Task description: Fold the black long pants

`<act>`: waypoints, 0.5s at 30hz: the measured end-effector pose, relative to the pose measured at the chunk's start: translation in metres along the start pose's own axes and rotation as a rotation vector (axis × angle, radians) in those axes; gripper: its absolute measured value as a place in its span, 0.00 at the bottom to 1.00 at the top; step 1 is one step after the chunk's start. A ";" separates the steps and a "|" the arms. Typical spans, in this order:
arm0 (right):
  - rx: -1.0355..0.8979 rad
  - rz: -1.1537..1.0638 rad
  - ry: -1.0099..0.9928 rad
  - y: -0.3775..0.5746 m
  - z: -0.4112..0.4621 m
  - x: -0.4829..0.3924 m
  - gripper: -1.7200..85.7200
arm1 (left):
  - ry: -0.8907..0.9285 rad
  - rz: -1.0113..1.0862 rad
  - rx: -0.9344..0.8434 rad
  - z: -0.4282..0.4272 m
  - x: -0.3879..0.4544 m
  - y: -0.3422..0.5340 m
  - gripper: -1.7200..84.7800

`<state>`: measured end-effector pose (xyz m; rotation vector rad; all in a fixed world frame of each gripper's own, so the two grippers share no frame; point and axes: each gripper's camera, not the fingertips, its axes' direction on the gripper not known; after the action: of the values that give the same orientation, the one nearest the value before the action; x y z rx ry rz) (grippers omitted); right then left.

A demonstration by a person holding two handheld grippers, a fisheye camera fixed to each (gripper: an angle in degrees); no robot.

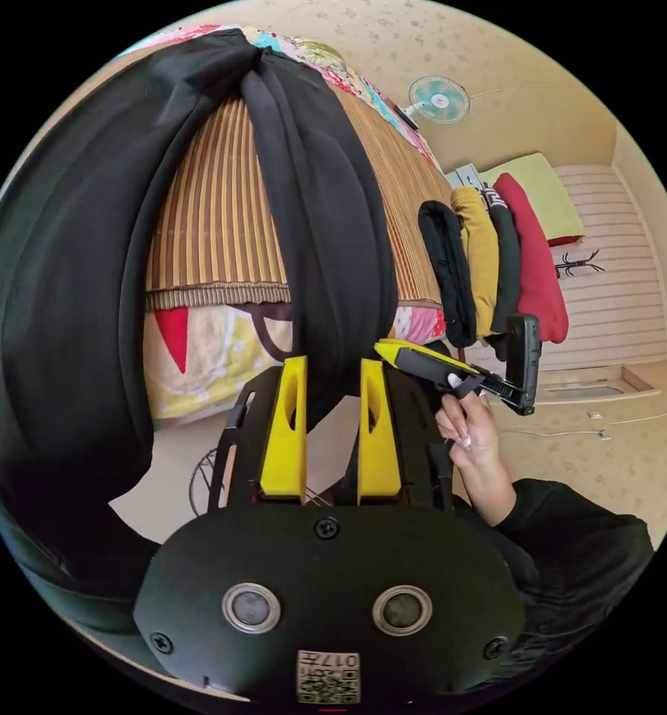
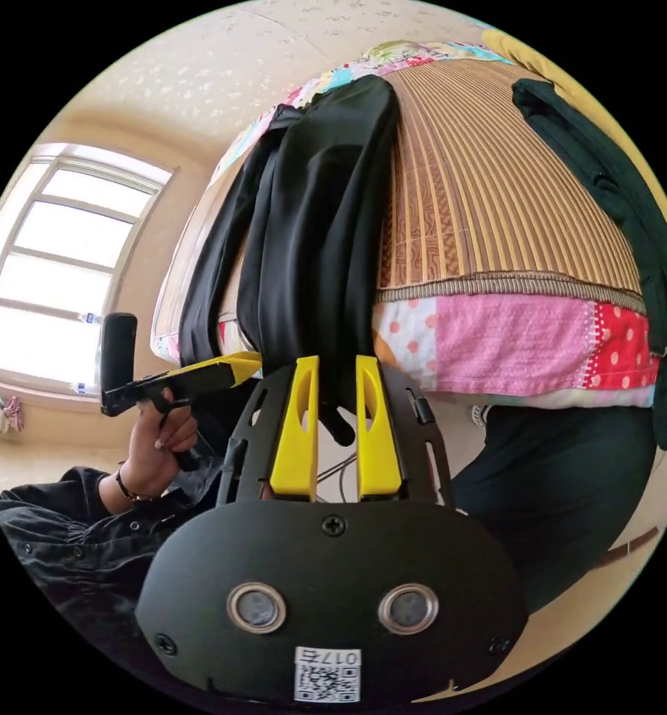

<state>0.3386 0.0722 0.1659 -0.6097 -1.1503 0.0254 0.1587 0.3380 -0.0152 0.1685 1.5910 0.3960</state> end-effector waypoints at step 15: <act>0.332 0.032 0.158 0.090 -0.001 -0.035 0.03 | 0.021 0.009 0.115 -0.020 -0.002 0.053 0.04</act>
<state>0.3507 0.1362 0.0945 -0.3289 -0.9564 0.1890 0.1323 0.3837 0.0060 0.2602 1.6348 0.3136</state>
